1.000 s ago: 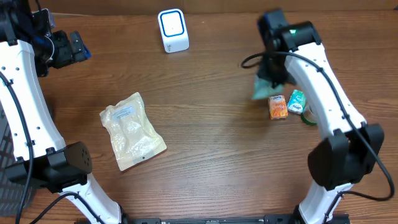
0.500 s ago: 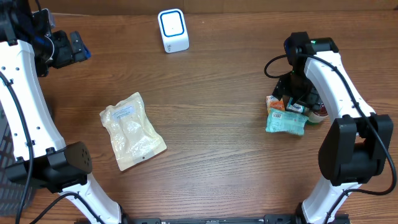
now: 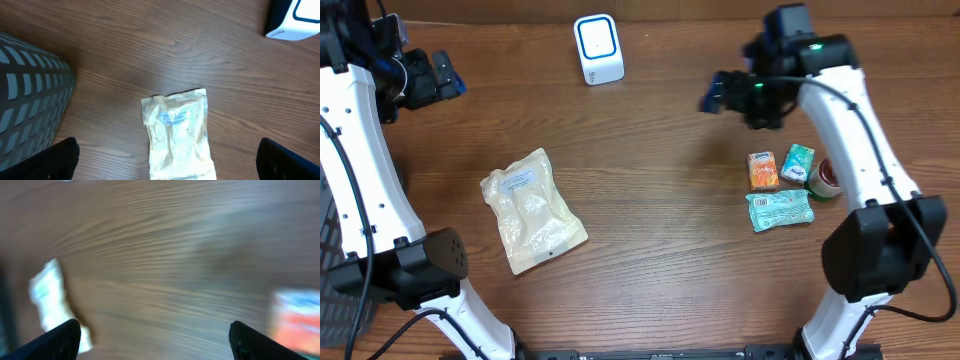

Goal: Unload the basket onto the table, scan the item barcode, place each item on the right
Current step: 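Move the right gripper to the clear plastic bag and grasp it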

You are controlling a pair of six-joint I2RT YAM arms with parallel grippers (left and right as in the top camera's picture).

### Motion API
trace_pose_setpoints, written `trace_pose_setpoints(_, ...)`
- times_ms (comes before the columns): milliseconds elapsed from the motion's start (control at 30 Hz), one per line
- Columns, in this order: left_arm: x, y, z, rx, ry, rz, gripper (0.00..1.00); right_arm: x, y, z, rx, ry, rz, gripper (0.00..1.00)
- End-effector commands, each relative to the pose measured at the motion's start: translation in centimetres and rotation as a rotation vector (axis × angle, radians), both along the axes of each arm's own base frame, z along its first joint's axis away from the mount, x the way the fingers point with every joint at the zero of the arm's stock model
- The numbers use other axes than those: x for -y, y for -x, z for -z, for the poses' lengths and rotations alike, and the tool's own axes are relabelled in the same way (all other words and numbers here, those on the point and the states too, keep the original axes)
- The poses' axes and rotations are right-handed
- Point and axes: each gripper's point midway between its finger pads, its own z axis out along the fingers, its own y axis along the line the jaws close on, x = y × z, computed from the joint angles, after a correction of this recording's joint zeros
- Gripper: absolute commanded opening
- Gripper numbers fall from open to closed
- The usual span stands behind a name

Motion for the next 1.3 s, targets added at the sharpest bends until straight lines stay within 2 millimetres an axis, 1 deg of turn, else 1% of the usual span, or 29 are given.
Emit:
trace_pose_setpoints(0, 0.2, -0.1, 0.0, -0.002, -0.008, 0.020, 1.00, -6.6, 2.4, -0.3, 0.009, -0.119, -0.192, 0.92)
trace_pose_setpoints(167, 0.2, -0.1, 0.0, -0.002, -0.008, 0.020, 1.00, -14.7, 5.6, 2.7, 0.012, -0.125, -0.382, 0.92)
trace_pose_setpoints(267, 0.2, -0.1, 0.0, -0.002, -0.008, 0.020, 1.00, -18.7, 7.5, 5.0, -0.006, -0.122, -0.451, 0.87)
trace_pose_setpoints(367, 0.2, -0.1, 0.0, -0.002, -0.008, 0.020, 1.00, -22.0, 9.3, 7.4, -0.017, -0.119, -0.527, 0.84)
trace_pose_setpoints(500, 0.2, -0.1, 0.0, -0.002, -0.008, 0.020, 1.00, -25.2, 11.5, 10.6, -0.033, -0.112, -0.604, 0.85)
trace_pose_setpoints(600, 0.2, -0.1, 0.0, -0.001, -0.008, 0.020, 0.99, -26.3, 12.3, 12.8, -0.033, -0.083, -0.632, 0.85)
trace_pose_setpoints(700, 0.2, -0.1, 0.0, -0.001, -0.008, 0.020, 1.00, -27.2, 12.7, 14.3, -0.031, -0.075, -0.648, 0.82)
trace_pose_setpoints(767, 0.2, -0.1, 0.0, -0.002, -0.008, 0.020, 0.99, -27.7, 12.8, 14.7, -0.020, -0.080, -0.657, 0.80)
trace_pose_setpoints(833, 0.2, -0.1, 0.0, -0.001, -0.008, 0.020, 1.00, -28.3, 12.7, 14.7, 0.001, -0.092, -0.665, 0.79)
trace_pose_setpoints(933, 0.2, -0.1, 0.0, -0.001, -0.008, 0.020, 0.99, -29.1, 12.7, 14.6, 0.027, -0.106, -0.674, 0.69)
trace_pose_setpoints(1067, 0.2, -0.1, 0.0, -0.001, -0.008, 0.020, 1.00, -29.7, 13.3, 14.6, 0.039, -0.105, -0.691, 0.56)
trace_pose_setpoints(1133, 0.2, -0.1, 0.0, -0.002, -0.008, 0.020, 0.99, -30.0, 13.7, 14.9, 0.047, -0.095, -0.698, 0.54)
trace_pose_setpoints(1267, 0.2, -0.1, 0.0, -0.002, -0.008, 0.020, 1.00, -30.0, 14.4, 15.9, 0.045, -0.077, -0.698, 0.47)
